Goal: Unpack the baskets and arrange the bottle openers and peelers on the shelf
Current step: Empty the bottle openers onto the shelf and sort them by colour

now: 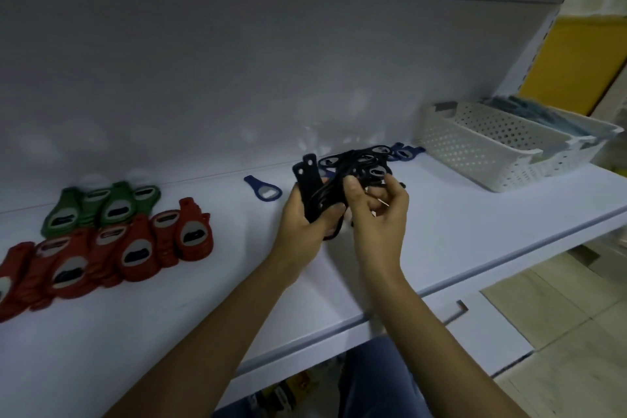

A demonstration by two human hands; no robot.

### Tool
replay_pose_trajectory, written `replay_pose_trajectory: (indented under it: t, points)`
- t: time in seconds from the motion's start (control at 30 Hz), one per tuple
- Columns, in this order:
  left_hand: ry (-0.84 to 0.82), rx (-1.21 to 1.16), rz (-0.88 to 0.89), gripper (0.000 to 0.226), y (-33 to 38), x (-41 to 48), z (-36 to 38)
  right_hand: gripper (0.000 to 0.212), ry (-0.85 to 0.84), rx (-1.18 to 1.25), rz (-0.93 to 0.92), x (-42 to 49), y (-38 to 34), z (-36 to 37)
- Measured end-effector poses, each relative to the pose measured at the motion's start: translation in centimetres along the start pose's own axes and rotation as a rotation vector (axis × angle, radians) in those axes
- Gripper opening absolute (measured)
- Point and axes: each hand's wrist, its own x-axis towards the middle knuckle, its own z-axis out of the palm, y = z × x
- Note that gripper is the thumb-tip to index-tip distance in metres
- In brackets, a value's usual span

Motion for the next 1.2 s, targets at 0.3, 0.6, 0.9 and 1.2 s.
replay_pose_trajectory:
  t: [0.3, 0.6, 0.9, 1.2]
  points:
    - [-0.092, 0.41, 0.071, 0.017, 0.0, -2.2, -2.4, 0.021, -0.423, -0.305, -0.119, -1.2, 1.7, 3.4]
    - [-0.054, 0.986, 0.077, 0.029, -0.9, -2.6, -2.5, 0.013, -0.461, -0.222, 0.007, -1.0, 1.2, 3.8]
    - [0.06, 0.697, 0.078, 0.057, 3.1, -10.1, -8.7, 0.012, -0.532, 0.259, 0.443, -6.2, -1.8, 7.4]
    - [0.536, 0.918, 0.177, 0.032, 5.5, -16.2, -12.2, 0.014, -0.577, 0.627, 1.043, -10.6, -1.6, 11.8]
